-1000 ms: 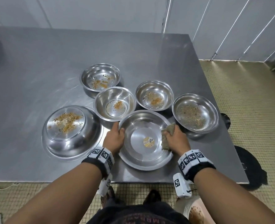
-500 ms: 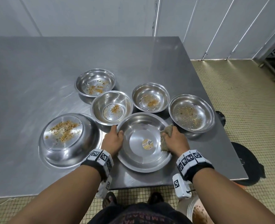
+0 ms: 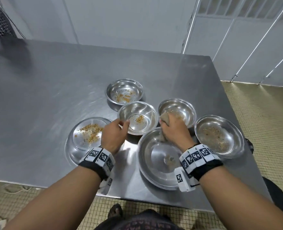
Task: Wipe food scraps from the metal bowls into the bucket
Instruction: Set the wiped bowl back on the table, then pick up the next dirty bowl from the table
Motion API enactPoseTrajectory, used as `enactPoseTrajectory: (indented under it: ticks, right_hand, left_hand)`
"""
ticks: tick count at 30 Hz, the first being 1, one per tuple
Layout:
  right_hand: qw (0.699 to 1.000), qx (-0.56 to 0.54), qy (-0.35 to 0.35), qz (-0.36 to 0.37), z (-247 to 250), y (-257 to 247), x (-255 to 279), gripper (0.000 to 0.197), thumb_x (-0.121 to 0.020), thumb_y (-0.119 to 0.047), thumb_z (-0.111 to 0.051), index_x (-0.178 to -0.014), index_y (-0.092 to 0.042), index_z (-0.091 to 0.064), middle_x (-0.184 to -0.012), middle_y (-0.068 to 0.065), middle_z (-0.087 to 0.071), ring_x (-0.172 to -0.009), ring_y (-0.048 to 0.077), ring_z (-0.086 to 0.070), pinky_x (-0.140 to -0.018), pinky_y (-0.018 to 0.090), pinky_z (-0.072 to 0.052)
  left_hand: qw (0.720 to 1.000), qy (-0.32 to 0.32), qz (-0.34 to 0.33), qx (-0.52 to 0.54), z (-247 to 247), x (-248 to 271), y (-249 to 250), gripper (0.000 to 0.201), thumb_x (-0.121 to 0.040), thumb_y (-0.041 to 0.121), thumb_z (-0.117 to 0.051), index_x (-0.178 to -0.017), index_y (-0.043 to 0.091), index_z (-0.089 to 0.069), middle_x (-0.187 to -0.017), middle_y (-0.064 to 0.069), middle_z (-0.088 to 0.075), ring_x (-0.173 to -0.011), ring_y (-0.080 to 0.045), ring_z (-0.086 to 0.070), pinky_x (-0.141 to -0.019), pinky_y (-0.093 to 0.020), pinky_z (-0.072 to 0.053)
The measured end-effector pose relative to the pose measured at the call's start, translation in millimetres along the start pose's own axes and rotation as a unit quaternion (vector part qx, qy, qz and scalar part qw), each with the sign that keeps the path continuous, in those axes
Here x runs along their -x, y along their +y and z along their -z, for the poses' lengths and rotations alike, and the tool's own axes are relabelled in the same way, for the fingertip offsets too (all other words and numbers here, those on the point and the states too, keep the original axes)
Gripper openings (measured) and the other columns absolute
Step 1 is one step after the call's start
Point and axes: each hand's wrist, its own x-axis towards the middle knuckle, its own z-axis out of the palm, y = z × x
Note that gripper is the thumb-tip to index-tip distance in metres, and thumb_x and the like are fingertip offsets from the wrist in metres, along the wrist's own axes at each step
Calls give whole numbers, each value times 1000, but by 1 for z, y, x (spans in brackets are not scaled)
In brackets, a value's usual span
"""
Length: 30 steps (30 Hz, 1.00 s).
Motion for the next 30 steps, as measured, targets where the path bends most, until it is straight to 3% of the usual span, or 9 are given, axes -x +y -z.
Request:
enactPoseTrajectory:
  ticks: [4,7,9,12,16,20,24,27,30]
  right_hand:
    - [996,-45,-70,14,-52,-45,-8,23,-106,-37,-45,-111,-19,-59,-101,2,-65,-94,23,-62,-84,38,-50]
    - [990,-63,-126,23,-90,-71,-7,23,-108,-32,-43,-106,-17,-61,-95,-3,-62,-90,19,-61,-73,30,-47]
    - [985,-75,-158,2,-113,-83,-5,22,-108,-34,-44,-106,-20,-61,-94,-2,-64,-87,14,-62,-74,31,-48]
    - [985,-47,-168,-13,-147,-85,-3,20,-106,-34,-44,-105,-22,-60,-98,-2,-65,-94,19,-63,-83,35,-46]
    - [980,-33,-175,-92,-171,-84,-1,37,-106,-42,-40,-133,-19,-52,-130,15,-64,-120,37,-60,-106,45,-45]
    - [979,-43,-149,-129,-182,-84,0,35,-107,-44,-36,-121,-18,-56,-125,17,-65,-115,38,-61,-98,39,-43]
    - [979,-62,-123,-152,-189,-87,0,33,-107,-42,-36,-110,-18,-58,-119,16,-67,-109,36,-61,-91,37,-43]
    - [978,-59,-113,-167,-191,-91,3,37,-108,-41,-35,-114,-13,-59,-120,18,-66,-112,37,-60,-87,35,-39]
    - [977,-58,-105,-174,-192,-92,4,37,-108,-42,-34,-114,-15,-58,-120,18,-66,-112,36,-61,-88,34,-38]
  left_hand:
    - [995,95,29,31,52,-7,-42,33,-103,46,-54,-98,19,-72,-85,4,-72,-78,-17,-67,-75,-33,-53]
    - [985,154,80,25,91,-8,-82,28,-103,40,-56,-92,17,-69,-82,3,-68,-76,-17,-63,-71,-29,-44]
    - [979,164,120,27,109,-8,-108,26,-103,38,-57,-92,16,-67,-82,2,-65,-77,-17,-61,-74,-27,-40]
    - [973,141,177,43,122,-11,-143,24,-103,38,-55,-96,16,-65,-90,-1,-66,-84,-21,-62,-78,-31,-43]
    - [970,53,228,64,118,-19,-183,30,-102,42,-56,-110,15,-66,-104,-7,-70,-96,-26,-64,-93,-40,-53]
    - [969,-7,236,67,115,-31,-201,39,-103,46,-54,-123,15,-66,-120,-9,-70,-102,-24,-63,-93,-38,-50]
    - [966,-29,244,84,116,-46,-204,46,-103,49,-54,-125,11,-68,-125,-9,-69,-107,-25,-62,-95,-39,-49]
    - [958,-37,268,101,114,-51,-206,47,-102,49,-56,-123,9,-68,-118,-7,-68,-104,-26,-61,-96,-40,-49]
    - [950,-44,280,130,110,-53,-204,44,-102,49,-55,-109,8,-70,-108,-6,-68,-95,-24,-63,-90,-38,-48]
